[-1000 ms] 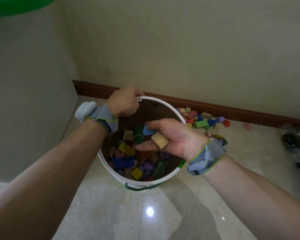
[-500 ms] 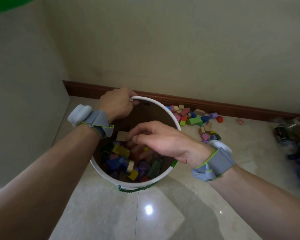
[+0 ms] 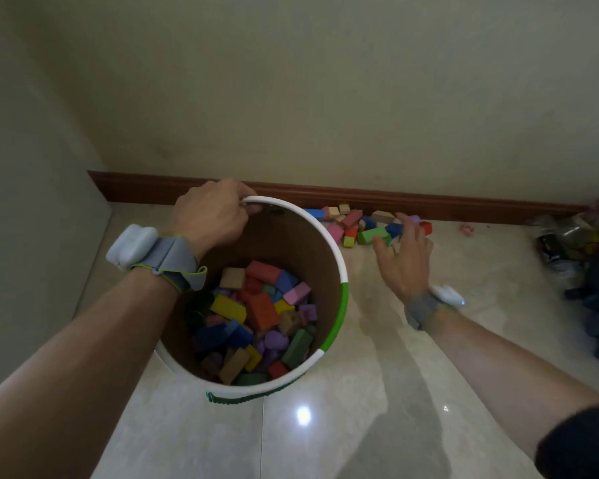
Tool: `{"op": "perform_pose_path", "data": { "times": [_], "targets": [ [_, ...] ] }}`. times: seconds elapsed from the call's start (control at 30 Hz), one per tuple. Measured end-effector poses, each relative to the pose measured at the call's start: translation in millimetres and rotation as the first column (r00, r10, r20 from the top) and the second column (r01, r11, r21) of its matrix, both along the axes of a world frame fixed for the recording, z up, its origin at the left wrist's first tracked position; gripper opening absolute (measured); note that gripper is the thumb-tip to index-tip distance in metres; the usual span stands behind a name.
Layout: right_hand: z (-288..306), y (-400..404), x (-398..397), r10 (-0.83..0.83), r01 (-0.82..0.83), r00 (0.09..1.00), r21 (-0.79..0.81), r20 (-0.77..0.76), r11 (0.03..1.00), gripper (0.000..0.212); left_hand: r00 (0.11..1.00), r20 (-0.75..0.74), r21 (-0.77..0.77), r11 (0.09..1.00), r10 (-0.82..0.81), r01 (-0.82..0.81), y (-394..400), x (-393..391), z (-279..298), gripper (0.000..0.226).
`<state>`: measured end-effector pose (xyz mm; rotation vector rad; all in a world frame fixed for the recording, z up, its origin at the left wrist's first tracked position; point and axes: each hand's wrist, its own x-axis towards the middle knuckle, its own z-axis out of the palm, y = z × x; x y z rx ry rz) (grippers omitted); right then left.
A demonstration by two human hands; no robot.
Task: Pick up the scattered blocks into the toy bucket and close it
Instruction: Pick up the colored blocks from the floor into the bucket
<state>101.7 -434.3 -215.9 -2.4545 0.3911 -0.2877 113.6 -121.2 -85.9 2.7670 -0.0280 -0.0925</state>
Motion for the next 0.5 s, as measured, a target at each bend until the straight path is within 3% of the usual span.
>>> {"op": "perform_pose_path", "data": {
  "times": [0.07, 0.13, 0.23, 0.5],
  "targets": [
    [-43, -35, -22, -0.041, 0.019, 0.993, -0.205, -0.106, 0.979, 0.075, 1.000, 0.001, 0.006, 1.000, -0.008, 0.008, -2, 2, -1, 0.024],
    [-75, -63, -42, -0.071, 0.011, 0.981, -0.313, -0.179, 0.950, 0.084, 1.000, 0.000, 0.012, 1.000, -0.021, 0.021, -5, 6, -3, 0.024],
    [-102, -87, -47, -0.037, -0.039, 0.971, -0.306, -0.237, 0.951, 0.093, 0.999, 0.011, 0.019, 0.999, -0.033, 0.033, -13, 10, -5, 0.025],
    [-124, -86, -4, 0.040, -0.100, 0.978, -0.293, -0.205, 0.951, 0.099, 0.997, 0.040, 0.025, 0.997, -0.072, 0.071, -35, 26, -7, 0.026]
  ]
}}
